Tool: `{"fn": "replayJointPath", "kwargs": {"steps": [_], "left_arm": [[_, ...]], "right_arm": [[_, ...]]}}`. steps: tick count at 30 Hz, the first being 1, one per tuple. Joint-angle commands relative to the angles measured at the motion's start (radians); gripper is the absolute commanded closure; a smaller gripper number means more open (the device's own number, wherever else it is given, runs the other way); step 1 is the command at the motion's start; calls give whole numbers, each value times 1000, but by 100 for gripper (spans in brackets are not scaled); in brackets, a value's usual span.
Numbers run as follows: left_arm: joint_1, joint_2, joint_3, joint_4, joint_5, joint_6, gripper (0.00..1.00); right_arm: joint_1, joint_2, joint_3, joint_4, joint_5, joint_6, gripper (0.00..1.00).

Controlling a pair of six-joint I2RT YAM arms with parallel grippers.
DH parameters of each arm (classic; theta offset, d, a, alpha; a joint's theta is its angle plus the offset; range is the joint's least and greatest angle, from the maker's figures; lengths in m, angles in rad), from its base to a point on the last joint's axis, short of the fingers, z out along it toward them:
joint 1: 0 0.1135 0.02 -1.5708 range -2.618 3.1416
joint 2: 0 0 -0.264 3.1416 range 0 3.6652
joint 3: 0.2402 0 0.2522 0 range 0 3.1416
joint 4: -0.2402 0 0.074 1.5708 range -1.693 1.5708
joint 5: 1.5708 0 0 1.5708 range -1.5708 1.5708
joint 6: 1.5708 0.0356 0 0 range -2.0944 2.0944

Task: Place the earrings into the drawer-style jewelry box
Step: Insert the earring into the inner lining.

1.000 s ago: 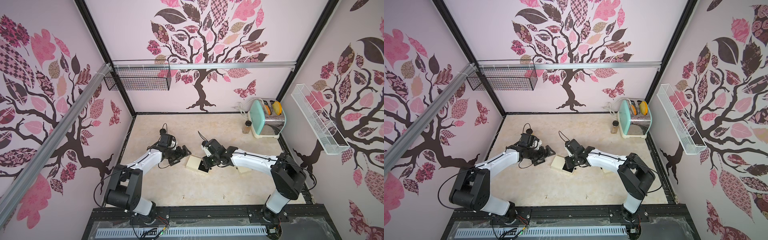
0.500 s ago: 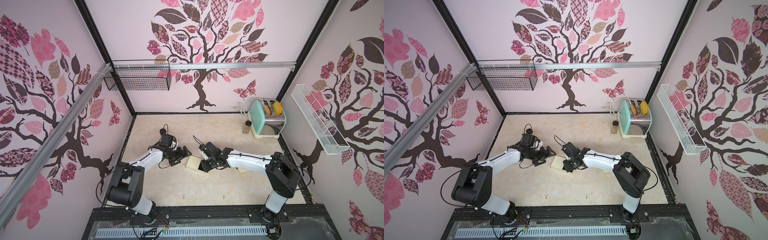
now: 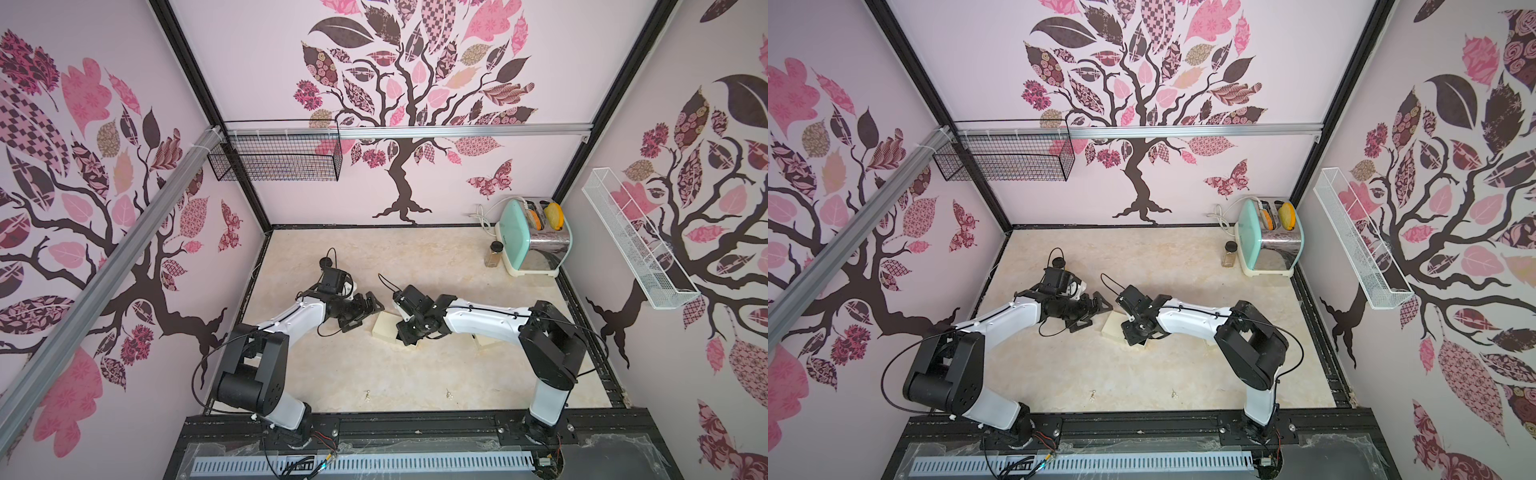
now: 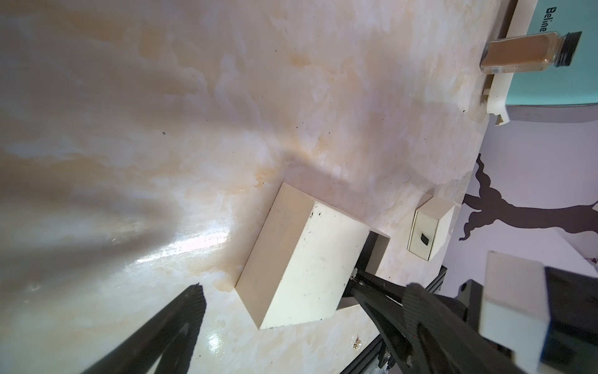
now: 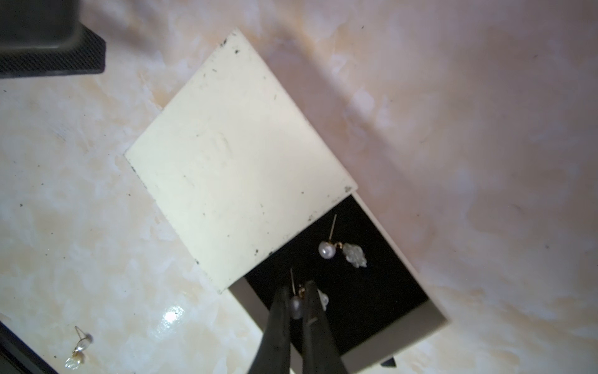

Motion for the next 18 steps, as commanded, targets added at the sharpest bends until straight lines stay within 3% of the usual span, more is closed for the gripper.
{"fn": "replayJointPath", "kwargs": {"steps": [1, 18], "left_arm": [[2, 1, -10, 18, 12, 17, 2], [2, -11, -20, 27, 23, 12, 2]], "right_arm": [[9, 16, 41, -46, 21, -16, 100], [22, 71, 95, -105, 40, -29, 100]]}}
